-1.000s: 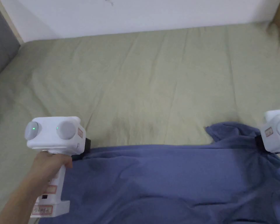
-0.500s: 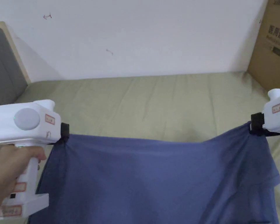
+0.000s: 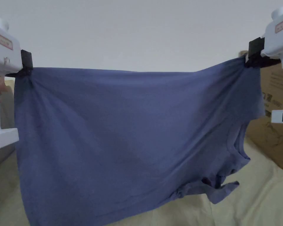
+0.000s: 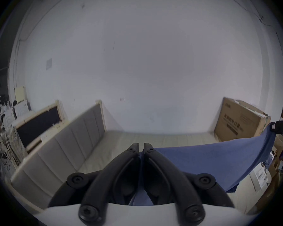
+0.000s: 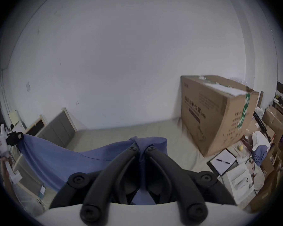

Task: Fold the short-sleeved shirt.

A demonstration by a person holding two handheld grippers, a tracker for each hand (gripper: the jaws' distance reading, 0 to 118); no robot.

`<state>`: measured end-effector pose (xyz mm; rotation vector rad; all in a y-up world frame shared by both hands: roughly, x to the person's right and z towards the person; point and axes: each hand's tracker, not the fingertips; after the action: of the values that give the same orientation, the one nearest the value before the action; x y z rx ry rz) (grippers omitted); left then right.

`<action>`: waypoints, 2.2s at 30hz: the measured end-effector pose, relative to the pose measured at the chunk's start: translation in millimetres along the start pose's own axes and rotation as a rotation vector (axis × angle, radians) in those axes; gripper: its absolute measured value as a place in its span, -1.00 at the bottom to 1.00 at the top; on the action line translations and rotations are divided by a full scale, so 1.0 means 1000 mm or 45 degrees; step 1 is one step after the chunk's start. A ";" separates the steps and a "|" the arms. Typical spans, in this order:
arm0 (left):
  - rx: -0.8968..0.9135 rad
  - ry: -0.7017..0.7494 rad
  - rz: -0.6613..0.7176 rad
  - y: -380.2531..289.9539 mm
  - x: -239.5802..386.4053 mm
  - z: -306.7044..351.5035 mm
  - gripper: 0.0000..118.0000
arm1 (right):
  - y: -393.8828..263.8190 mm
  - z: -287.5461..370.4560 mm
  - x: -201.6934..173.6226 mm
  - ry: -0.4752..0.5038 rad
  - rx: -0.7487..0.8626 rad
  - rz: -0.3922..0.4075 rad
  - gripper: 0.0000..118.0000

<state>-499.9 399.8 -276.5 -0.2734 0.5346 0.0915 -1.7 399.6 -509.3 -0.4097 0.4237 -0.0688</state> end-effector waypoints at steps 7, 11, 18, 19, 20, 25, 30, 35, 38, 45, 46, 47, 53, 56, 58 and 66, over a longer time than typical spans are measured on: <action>0.147 0.051 0.065 0.105 0.012 -0.036 -0.95 | 0.104 -0.031 -0.017 -0.001 0.083 -0.096 -0.93; 0.164 0.081 -0.046 0.140 0.020 -0.068 -0.95 | 0.136 -0.049 -0.040 -0.044 0.104 -0.035 -0.93; 0.199 0.075 -0.034 0.147 0.012 -0.109 -0.95 | 0.158 -0.088 -0.052 -0.056 0.118 -0.087 -0.93; 0.187 0.086 -0.045 0.146 0.012 -0.114 -0.95 | 0.158 -0.094 -0.055 -0.047 0.116 -0.089 -0.93; 0.218 0.089 0.003 0.156 -0.006 -0.142 -0.95 | 0.158 -0.101 -0.059 -0.051 0.116 -0.082 -0.93; 0.201 0.086 0.109 0.139 -0.006 -0.176 -0.95 | 0.156 -0.124 -0.072 -0.057 0.166 -0.213 -0.94; 0.212 0.126 0.015 0.121 -0.001 -0.174 -0.95 | 0.155 -0.129 -0.089 -0.081 0.178 -0.054 -0.93; 0.193 0.106 0.006 0.092 -0.004 -0.184 -0.95 | 0.125 -0.148 -0.086 -0.087 0.111 -0.017 -0.93; 0.142 0.104 -0.043 0.066 -0.005 -0.203 -0.95 | 0.091 -0.165 -0.080 -0.094 0.039 0.016 -0.93; -0.127 0.048 -0.024 -0.064 0.007 -0.271 -0.95 | -0.044 -0.234 -0.059 -0.135 -0.242 0.106 -0.93; -0.194 0.039 -0.037 -0.088 0.008 -0.281 -0.95 | -0.068 -0.246 -0.055 -0.148 -0.311 0.119 -0.93; -0.246 0.064 -0.024 -0.121 0.009 -0.292 -0.95 | -0.098 -0.258 -0.051 -0.145 -0.367 0.116 -0.93; -0.659 0.034 -0.010 -0.282 0.010 -0.333 -0.95 | -0.238 -0.346 -0.002 -0.156 -0.667 0.010 -0.93; -0.790 0.055 -0.045 -0.339 0.004 -0.337 -0.95 | -0.302 -0.355 0.014 -0.170 -0.754 -0.001 -0.93; -0.756 0.022 -0.016 -0.359 -0.002 -0.327 -0.95 | -0.327 -0.346 0.023 -0.175 -0.799 -0.047 -0.93; -0.755 -0.039 0.133 -0.391 -0.041 -0.227 -0.95 | -0.351 -0.234 0.048 -0.062 -0.696 -0.203 -0.93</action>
<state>-585.3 -39.9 -351.2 -0.8206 0.4822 0.3567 -47.6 -16.3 -581.5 -0.9819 0.3575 -0.0972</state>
